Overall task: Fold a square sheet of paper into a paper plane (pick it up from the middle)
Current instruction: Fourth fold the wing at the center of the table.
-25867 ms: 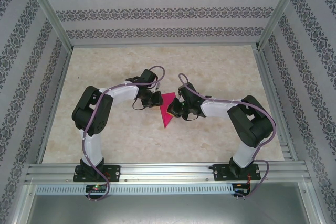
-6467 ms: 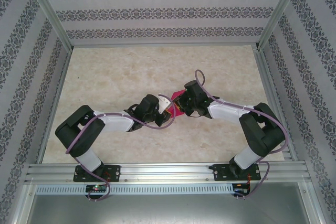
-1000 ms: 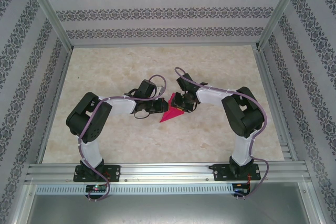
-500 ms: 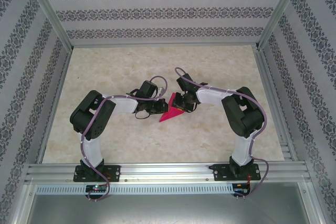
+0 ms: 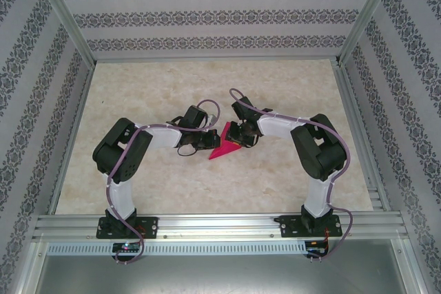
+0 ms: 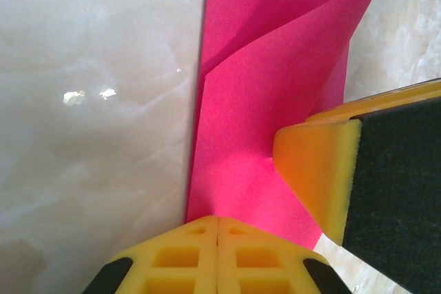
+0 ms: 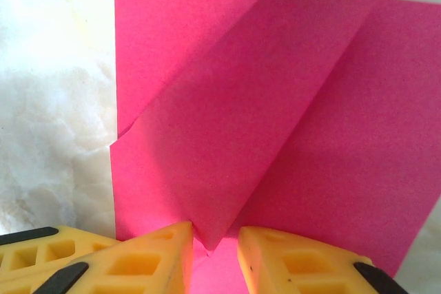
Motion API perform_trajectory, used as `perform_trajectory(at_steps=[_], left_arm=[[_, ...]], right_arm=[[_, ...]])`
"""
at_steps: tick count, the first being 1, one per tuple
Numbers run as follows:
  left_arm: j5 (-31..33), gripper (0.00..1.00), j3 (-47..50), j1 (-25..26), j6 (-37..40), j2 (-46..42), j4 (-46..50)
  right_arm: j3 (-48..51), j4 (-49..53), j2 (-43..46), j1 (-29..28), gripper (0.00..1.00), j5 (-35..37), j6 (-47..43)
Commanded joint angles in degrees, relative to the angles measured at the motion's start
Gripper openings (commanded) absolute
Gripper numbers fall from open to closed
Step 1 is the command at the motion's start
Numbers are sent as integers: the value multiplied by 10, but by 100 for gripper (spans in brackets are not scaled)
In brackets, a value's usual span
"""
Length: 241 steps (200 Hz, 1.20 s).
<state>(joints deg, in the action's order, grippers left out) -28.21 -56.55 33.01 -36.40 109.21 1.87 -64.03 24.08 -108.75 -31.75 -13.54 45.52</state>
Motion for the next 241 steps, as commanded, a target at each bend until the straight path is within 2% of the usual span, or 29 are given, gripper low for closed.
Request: perform_trajectory(at_steps=[1,41,114,176,241], left_arm=[[11,7,-9,-2,18,20,41],[11,6,-14,-2,27,27,67],[33,4,-27,-1,44,38,134],[43,3,-26,0,40,41,140],[43,3,-32,1,38,45,149]], right_arm=[[36,74,-59,2,29,51,4],[32,57,-31,5,29,37,-3],[40,-41,113,17,30,-28,-44],[74,-133,62,17,12,-110,-44],[79,-176,18,22,9,-138,-52]])
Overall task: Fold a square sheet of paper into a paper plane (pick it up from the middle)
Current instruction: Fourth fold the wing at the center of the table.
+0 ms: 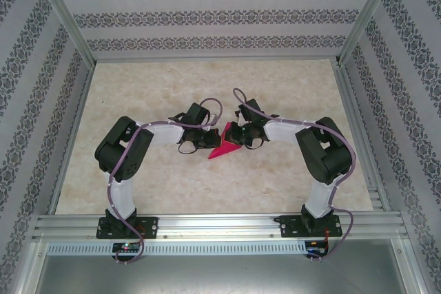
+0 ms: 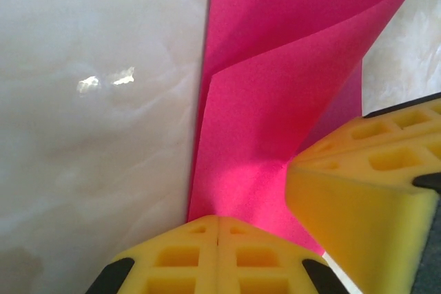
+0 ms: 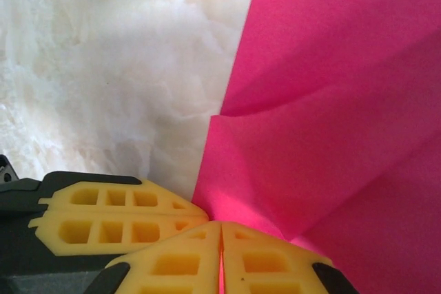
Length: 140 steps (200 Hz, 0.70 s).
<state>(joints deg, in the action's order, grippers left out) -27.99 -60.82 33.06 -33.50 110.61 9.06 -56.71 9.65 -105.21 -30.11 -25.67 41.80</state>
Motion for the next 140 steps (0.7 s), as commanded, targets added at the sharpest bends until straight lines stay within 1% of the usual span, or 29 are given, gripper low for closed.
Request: perform_trajectory(at_steps=[1,47,98,118,140], left_arm=[[40,3,10,0,9,31,77],[44,2,11,0,12,38,87],[45,1,12,0,14,43,91],[44,1,11,0,13,42,91],[44,1,10,0,15,38,93]], right_arm=[[6,-31,-19,6,9,-17,-15],[13,-26,-35,18,9,8,-28],[16,-17,-30,72,9,31,-53],[10,-15,-20,91,9,31,-64],[2,-18,-2,97,9,16,-72]])
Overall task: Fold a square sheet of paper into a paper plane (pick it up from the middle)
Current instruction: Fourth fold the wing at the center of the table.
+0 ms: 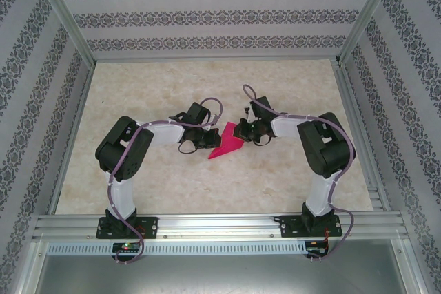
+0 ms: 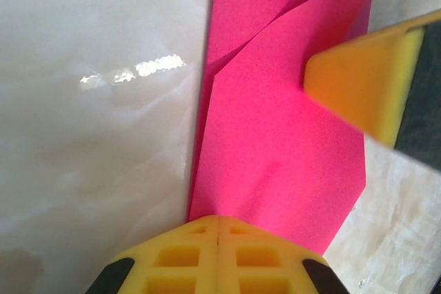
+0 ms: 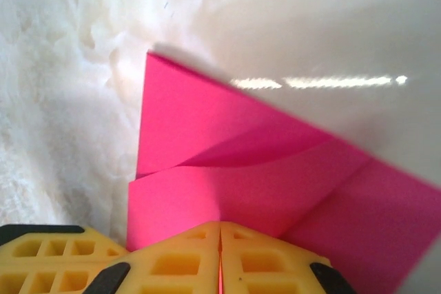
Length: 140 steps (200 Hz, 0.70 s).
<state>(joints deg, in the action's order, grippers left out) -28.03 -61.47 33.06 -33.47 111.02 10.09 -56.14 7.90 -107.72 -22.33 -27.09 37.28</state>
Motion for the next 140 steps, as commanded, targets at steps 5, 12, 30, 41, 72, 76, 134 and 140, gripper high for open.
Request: perform_trajectory(at_steps=[5,12,30,41,72,76,134,140], left_arm=[[45,1,17,0,14,34,83],[46,1,16,0,14,32,84],[45,1,12,0,13,32,85],[45,1,12,0,13,33,86],[46,1,9,1,13,31,89],[47,1,8,1,13,31,90],[50,1,9,1,15,32,95],[50,1,9,1,15,32,95]], right_arm=[[-2,-5,30,18,9,25,-27],[2,-17,40,16,9,14,-24],[22,-51,66,6,9,-7,-11],[33,-67,75,-4,9,-11,-1],[38,-80,54,-39,9,-9,11],[37,-81,48,-43,9,-10,13],[26,-92,-6,-34,7,-8,9],[27,-90,-9,-28,8,-4,6]])
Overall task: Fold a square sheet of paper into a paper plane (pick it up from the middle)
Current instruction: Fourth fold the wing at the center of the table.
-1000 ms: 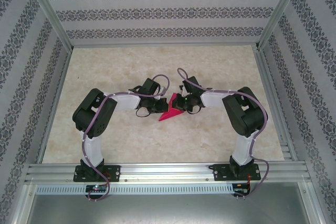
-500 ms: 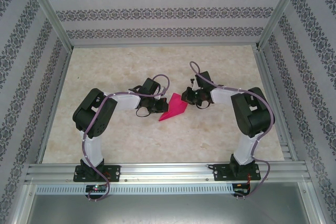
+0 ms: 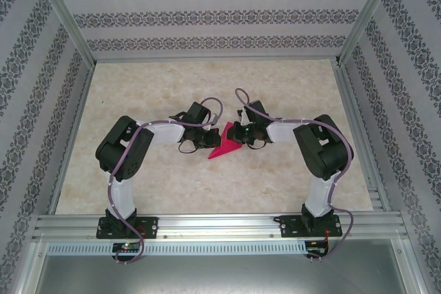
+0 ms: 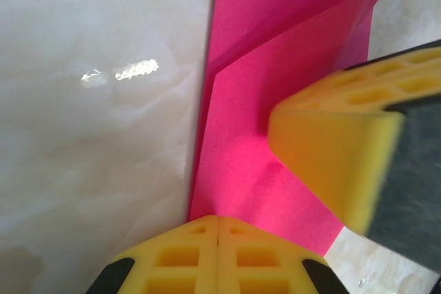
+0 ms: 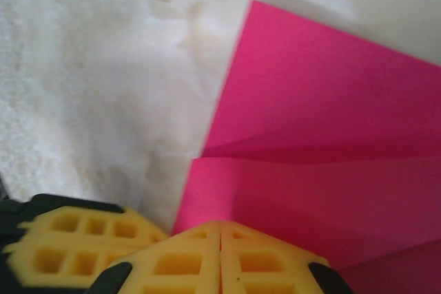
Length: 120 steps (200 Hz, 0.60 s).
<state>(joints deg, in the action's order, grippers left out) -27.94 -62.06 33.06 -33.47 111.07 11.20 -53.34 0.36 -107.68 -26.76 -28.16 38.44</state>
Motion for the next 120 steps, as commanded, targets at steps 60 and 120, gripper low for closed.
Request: perform_trajectory(at_steps=[60,120], left_arm=[[54,1,27,0,15,28,84],[52,0,28,1,15,26,83]], right_arm=[[-7,17,-25,86,7,38,-24],[-58,52,-51,144,6,51,-38]])
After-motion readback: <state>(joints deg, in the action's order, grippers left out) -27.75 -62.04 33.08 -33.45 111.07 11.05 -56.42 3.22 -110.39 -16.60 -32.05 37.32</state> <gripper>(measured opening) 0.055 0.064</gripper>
